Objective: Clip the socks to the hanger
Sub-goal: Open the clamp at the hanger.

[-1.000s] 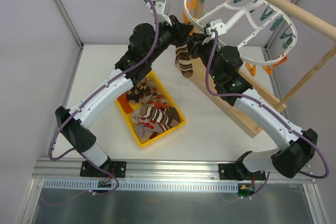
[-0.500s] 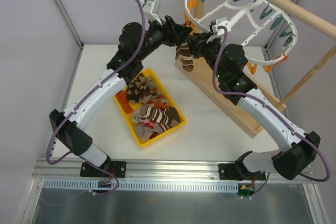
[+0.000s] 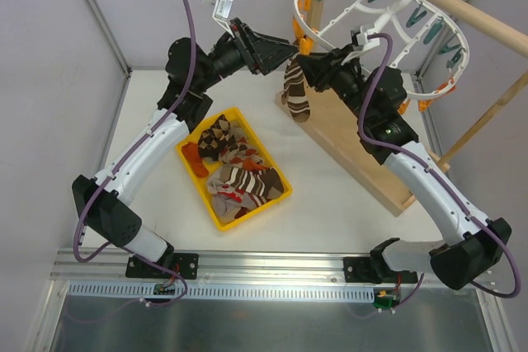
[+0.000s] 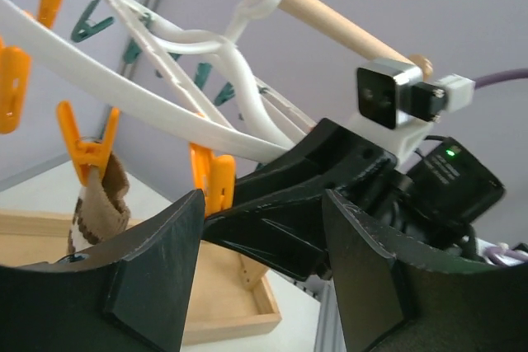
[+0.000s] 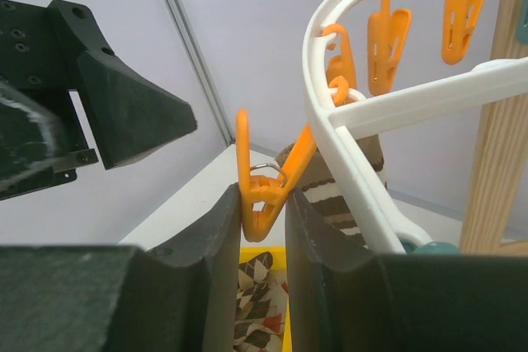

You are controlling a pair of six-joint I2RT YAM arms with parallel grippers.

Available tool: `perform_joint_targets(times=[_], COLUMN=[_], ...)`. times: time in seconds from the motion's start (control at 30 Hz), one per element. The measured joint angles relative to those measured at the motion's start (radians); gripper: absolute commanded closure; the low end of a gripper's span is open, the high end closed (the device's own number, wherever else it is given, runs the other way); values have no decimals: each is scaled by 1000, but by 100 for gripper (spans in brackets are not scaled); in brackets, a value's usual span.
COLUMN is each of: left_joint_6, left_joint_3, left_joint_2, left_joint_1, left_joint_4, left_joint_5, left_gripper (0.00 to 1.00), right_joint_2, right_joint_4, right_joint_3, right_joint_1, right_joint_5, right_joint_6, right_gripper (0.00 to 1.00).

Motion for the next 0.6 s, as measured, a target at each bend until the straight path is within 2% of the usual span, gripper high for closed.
perform_joint_targets(times=[0.23,0.6], left_joint_6=[-143,-298], left_joint_3=[0,34], left_joint_2=[43,212], left_joint_1=[19,32], left_joint_4=[122,228], left_joint_5=[80,164], left_gripper=[41,43], right_joint_2=[-6,-17], right_joint_4=[-3,-23], right_joint_3=[-3,-4], right_joint_1=[-21,-40], right_joint_5=[-45,-98], right_joint_6=[50,73], right_gripper=[99,99])
